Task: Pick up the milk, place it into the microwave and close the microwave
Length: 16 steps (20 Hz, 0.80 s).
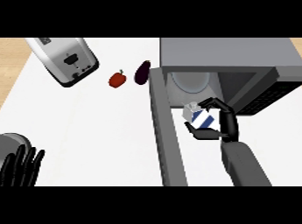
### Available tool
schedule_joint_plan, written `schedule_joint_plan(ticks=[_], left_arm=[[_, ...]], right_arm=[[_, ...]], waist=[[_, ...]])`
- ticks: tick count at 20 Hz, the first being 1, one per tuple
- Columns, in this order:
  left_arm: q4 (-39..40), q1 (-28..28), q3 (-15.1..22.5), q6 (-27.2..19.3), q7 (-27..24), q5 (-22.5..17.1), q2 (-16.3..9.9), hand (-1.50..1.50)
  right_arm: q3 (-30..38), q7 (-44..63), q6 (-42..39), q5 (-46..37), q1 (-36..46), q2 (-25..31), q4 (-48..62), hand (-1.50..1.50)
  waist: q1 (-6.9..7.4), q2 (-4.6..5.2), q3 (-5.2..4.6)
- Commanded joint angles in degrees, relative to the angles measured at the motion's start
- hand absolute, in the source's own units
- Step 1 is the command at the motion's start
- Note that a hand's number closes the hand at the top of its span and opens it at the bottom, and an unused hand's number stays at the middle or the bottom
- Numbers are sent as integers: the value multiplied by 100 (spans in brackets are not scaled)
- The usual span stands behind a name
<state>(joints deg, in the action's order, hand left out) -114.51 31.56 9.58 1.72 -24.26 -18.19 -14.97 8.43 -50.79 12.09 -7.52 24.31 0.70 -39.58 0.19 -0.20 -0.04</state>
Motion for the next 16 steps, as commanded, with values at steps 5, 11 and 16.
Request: schedule_joint_plan(ticks=[5,11,16], left_arm=[[426,-720,-166,-60,411,30,224,-150],[661,-239,-430,527,-191,-128,56,-150],[376,-211,-249,368,-3,55,194,-150]], right_arm=[[-200,1037,547,-35,472,145,-389,150],[-248,2188,920,-327,1553,318,-100,150],[-151,1754,1448,-780,1989,677,1233,150]], waist=[[1,25,5],[56,24,0],[138,63,8]])
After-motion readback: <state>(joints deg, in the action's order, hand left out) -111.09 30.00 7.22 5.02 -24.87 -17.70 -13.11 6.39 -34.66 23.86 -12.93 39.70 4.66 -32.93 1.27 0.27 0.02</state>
